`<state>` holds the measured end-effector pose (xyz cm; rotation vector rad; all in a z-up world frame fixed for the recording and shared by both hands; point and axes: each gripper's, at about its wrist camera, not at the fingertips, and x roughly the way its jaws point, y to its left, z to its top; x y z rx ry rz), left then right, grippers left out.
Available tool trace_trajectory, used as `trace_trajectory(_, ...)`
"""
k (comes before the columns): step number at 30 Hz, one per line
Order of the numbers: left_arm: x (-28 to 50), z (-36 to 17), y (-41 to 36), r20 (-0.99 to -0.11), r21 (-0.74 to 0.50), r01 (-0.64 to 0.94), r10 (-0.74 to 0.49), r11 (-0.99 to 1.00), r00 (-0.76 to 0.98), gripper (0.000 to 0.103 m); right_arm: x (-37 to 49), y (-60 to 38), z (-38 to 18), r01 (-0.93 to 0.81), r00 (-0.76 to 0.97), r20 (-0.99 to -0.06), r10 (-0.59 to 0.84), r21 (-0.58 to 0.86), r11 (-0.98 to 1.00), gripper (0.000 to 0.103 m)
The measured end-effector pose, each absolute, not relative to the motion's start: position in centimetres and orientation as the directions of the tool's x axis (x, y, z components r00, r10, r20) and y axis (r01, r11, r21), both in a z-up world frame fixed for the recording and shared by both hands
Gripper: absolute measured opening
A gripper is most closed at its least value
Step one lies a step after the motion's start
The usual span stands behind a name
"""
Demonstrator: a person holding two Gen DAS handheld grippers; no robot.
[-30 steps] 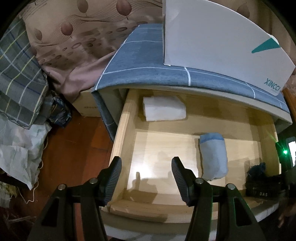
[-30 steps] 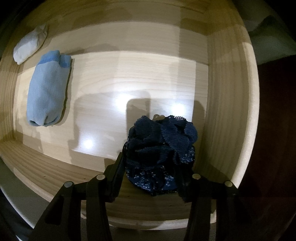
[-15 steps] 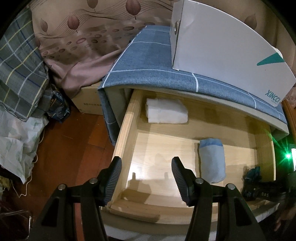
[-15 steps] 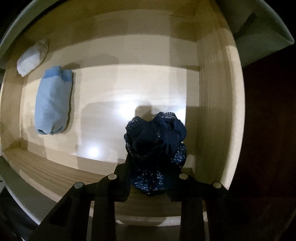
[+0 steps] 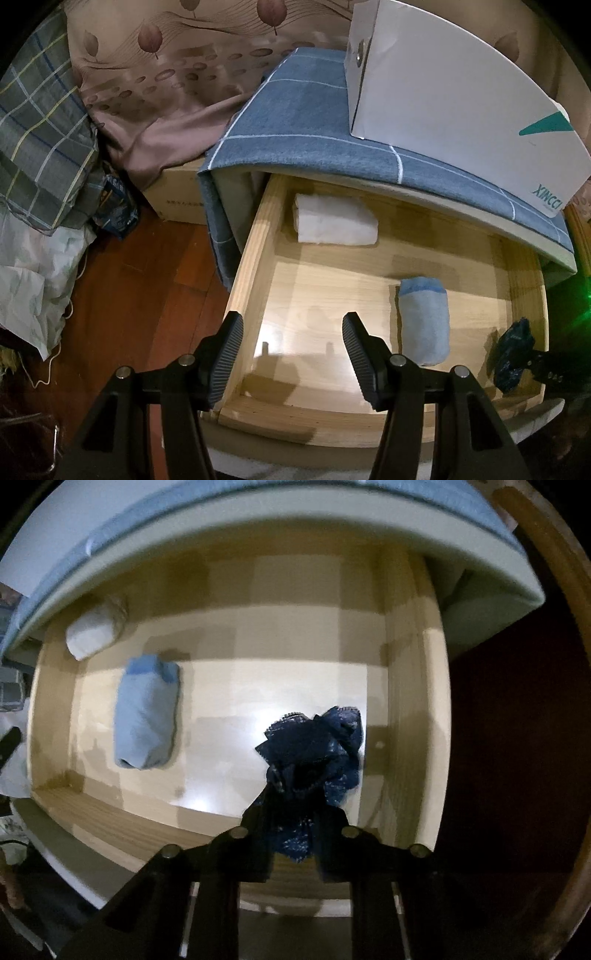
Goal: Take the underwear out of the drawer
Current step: 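Lift the navy lace underwear over the white box with the right tool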
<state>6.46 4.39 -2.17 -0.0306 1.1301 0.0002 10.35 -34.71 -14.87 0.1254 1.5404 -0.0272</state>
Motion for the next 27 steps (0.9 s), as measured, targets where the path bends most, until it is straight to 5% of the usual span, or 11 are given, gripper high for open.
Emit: trace_trajectory(27, 6.3, -2.1, 5.0, -0.906, -0.036, -0.028, -0.021, 0.999, 0.422, 0.057, 10.7, -34.7, -8.0, 0.113, 0.186, -0.976, 0.110, 0.133, 0.985, 0.014)
